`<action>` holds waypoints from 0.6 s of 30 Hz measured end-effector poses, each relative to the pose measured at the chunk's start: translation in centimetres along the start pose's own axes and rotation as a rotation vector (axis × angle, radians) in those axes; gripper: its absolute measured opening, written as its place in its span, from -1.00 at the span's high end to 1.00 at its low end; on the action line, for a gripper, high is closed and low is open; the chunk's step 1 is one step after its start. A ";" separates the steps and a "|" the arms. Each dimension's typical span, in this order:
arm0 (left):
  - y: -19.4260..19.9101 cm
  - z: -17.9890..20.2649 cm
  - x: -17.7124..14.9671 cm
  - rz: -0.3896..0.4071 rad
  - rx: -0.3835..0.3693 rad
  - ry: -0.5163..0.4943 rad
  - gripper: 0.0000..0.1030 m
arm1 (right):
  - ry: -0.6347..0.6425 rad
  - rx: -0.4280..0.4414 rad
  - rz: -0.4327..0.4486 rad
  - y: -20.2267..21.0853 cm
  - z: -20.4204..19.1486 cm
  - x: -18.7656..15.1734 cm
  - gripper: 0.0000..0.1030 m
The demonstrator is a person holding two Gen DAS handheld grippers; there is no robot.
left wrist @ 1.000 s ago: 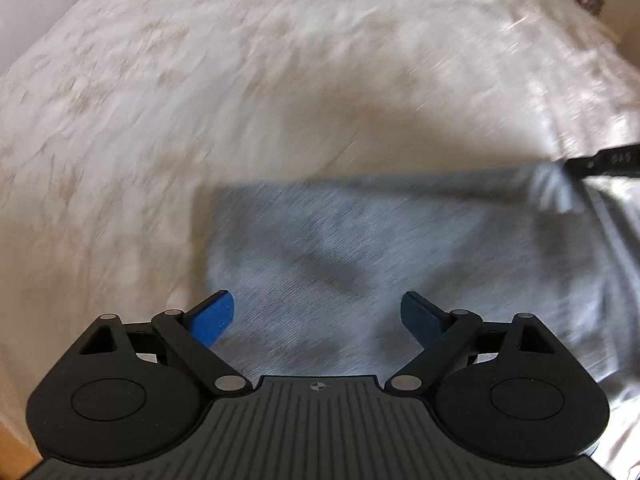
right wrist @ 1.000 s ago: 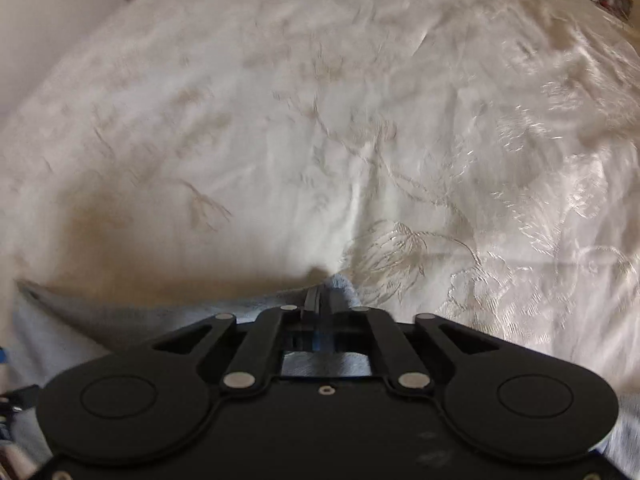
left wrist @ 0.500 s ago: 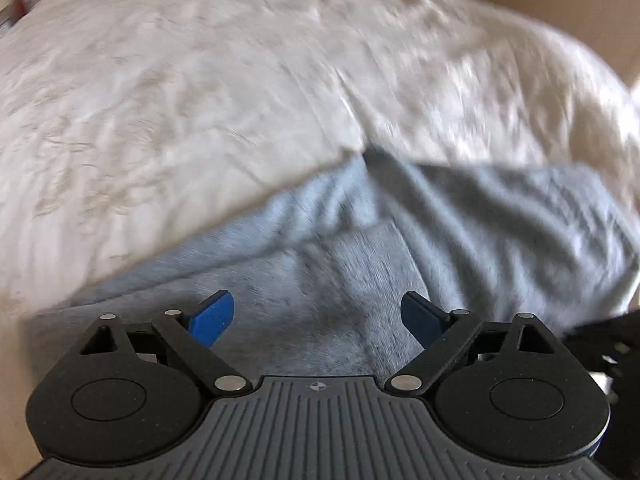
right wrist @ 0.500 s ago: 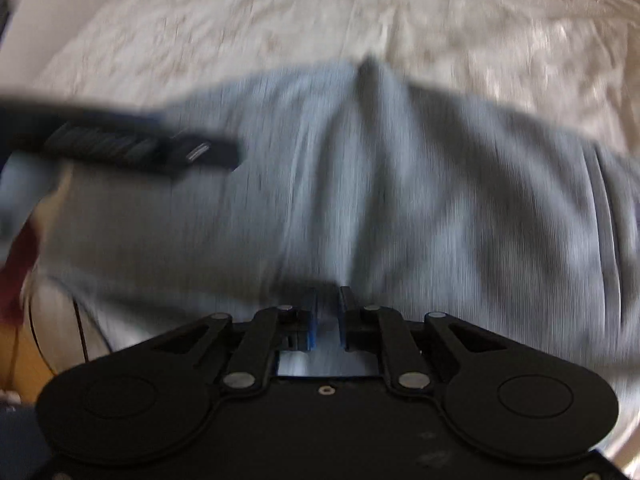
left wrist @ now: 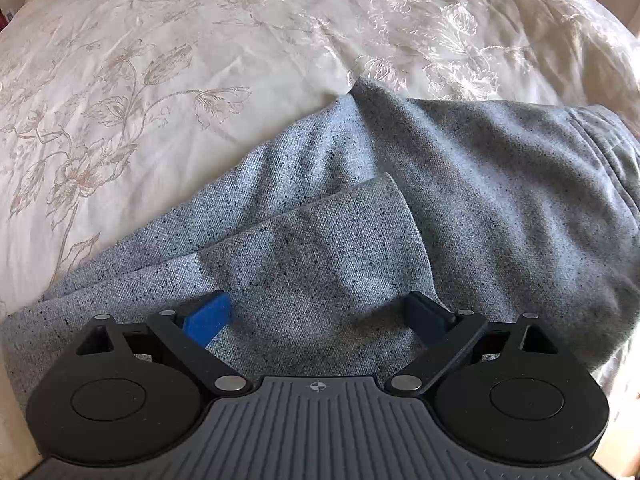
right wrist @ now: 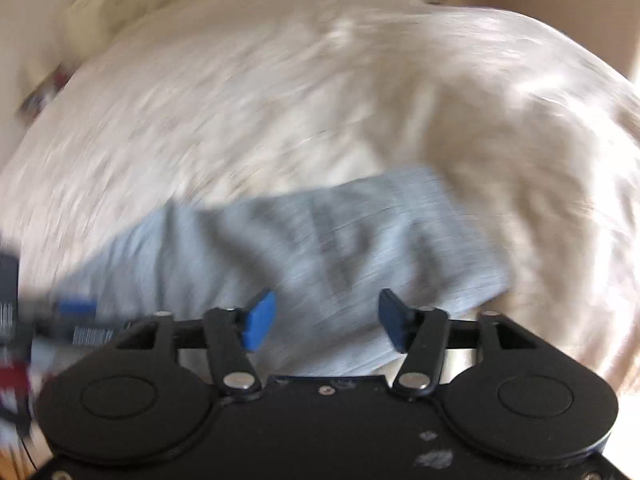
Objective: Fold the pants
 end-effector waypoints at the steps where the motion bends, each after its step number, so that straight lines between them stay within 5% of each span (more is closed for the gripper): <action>1: 0.0 0.0 0.0 0.000 0.002 0.005 -0.85 | -0.072 0.000 -0.021 -0.2 1.5 0.4 -0.28; 6: -0.1 0.1 -0.1 -0.002 0.008 0.012 -0.89 | -0.260 -0.049 -0.080 -2.4 6.4 -0.5 -0.35; 12: 0.0 0.0 -0.1 -0.008 0.000 0.004 -0.90 | -0.428 0.036 -0.143 -7.5 8.6 -2.0 -0.70; 18: -0.2 0.0 0.0 -0.011 0.003 0.008 -0.90 | -0.418 0.109 -0.108 -10.3 7.1 0.0 -0.70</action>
Point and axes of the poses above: each gripper's, at about its wrist camera, not at the fingertips, and y roughly against the way its jaws point, z to its right, x to its top, the point moved 7 cm from there along -y, roughly the way its jaws point, and after that the axes turned 5 degrees about -x, right-handed, at the moved point
